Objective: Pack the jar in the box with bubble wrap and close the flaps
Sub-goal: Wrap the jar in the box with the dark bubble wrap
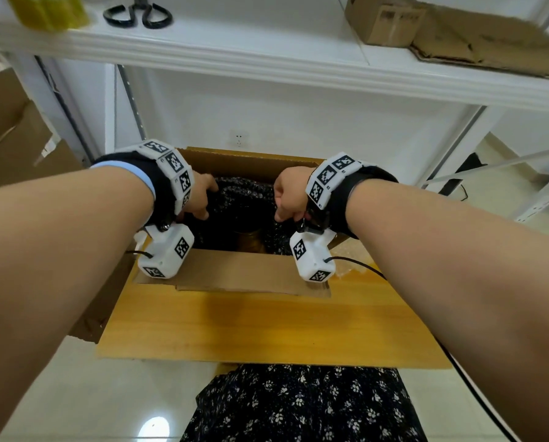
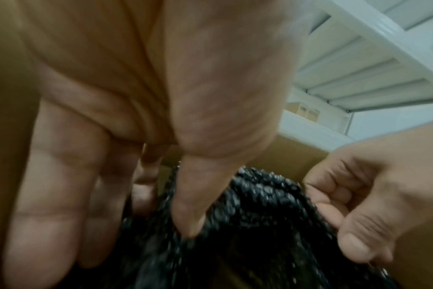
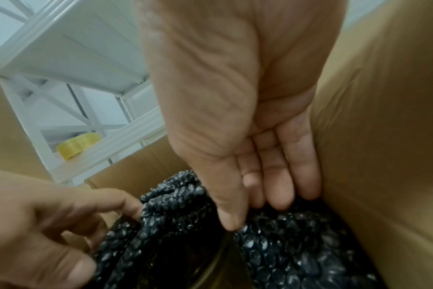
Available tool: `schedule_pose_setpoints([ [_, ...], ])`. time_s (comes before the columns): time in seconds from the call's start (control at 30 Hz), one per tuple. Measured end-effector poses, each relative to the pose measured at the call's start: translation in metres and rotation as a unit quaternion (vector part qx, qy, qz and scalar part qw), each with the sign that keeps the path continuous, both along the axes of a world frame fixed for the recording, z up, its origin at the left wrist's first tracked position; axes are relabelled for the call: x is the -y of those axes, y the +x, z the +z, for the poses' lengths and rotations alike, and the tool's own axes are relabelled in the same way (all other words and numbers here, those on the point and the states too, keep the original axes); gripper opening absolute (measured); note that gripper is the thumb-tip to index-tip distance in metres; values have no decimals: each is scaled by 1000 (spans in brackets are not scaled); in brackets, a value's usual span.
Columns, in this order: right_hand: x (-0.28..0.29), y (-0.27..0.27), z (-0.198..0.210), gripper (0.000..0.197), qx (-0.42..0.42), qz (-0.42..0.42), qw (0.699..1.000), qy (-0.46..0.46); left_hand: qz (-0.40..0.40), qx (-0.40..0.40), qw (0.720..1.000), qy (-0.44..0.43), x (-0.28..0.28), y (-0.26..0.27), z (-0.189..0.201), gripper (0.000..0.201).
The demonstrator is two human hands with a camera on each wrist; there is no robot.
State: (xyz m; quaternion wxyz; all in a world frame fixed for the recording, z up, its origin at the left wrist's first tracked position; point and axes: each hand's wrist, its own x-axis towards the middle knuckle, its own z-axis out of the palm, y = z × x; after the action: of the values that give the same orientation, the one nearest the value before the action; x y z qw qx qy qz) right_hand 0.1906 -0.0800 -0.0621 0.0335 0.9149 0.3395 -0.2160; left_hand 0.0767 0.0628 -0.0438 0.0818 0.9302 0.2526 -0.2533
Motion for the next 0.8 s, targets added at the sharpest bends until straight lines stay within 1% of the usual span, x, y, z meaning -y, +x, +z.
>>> schedule_pose_setpoints([
  [0.03, 1, 4, 1, 30, -14, -2, 1000, 4, 5, 11, 999, -31, -3, -1, 4, 59],
  [0.07, 3, -1, 6, 34, -10, 3, 1000, 16, -1, 12, 999, -43, -7, 0, 6, 51],
  [0.13, 5, -3, 15, 32, -9, 4, 999, 45, -7, 0, 999, -51, -10, 2, 14, 40],
  [0.23, 4, -6, 19, 33, -36, 6, 996, 75, -65, -30, 996, -56, -4, 7, 22, 23],
  [0.27, 3, -7, 20, 33, -50, 3, 994, 93, -76, -46, 993, -74, -2, 8, 22, 23],
  [0.33, 3, -8, 18, 33, -64, -5, 991, 113, -69, -81, 988, -110, 0, 10, 16, 24],
  [0.4, 4, -9, 17, 36, -24, 11, 994, 110, -50, -88, 988, -114, 3, 11, 7, 25],
  [0.47, 4, -7, 16, 35, 63, 48, 990, 119, -25, -69, 990, -117, 2, 11, -1, 28],
  [0.5, 3, -6, 16, 32, 95, 67, 984, 139, -6, -51, 990, -128, 0, 11, -4, 28],
  [0.57, 1, -6, 14, 29, 92, 87, 976, 177, 16, -35, 989, -142, -7, 11, -9, 34],
  [0.6, 0, -6, 13, 32, 81, 99, 977, 172, 20, -35, 989, -143, -8, 10, -10, 40],
  [0.67, -1, -5, 10, 36, 86, 118, 980, 132, 31, -27, 988, -146, -9, 10, -13, 51],
  [0.73, -3, -4, 6, 32, 102, 124, 982, 102, 52, -16, 983, -174, -11, 9, -15, 62],
  [0.8, -5, -2, 1, 29, 100, 115, 985, 85, 76, -16, 975, -207, -15, 6, -18, 69],
])
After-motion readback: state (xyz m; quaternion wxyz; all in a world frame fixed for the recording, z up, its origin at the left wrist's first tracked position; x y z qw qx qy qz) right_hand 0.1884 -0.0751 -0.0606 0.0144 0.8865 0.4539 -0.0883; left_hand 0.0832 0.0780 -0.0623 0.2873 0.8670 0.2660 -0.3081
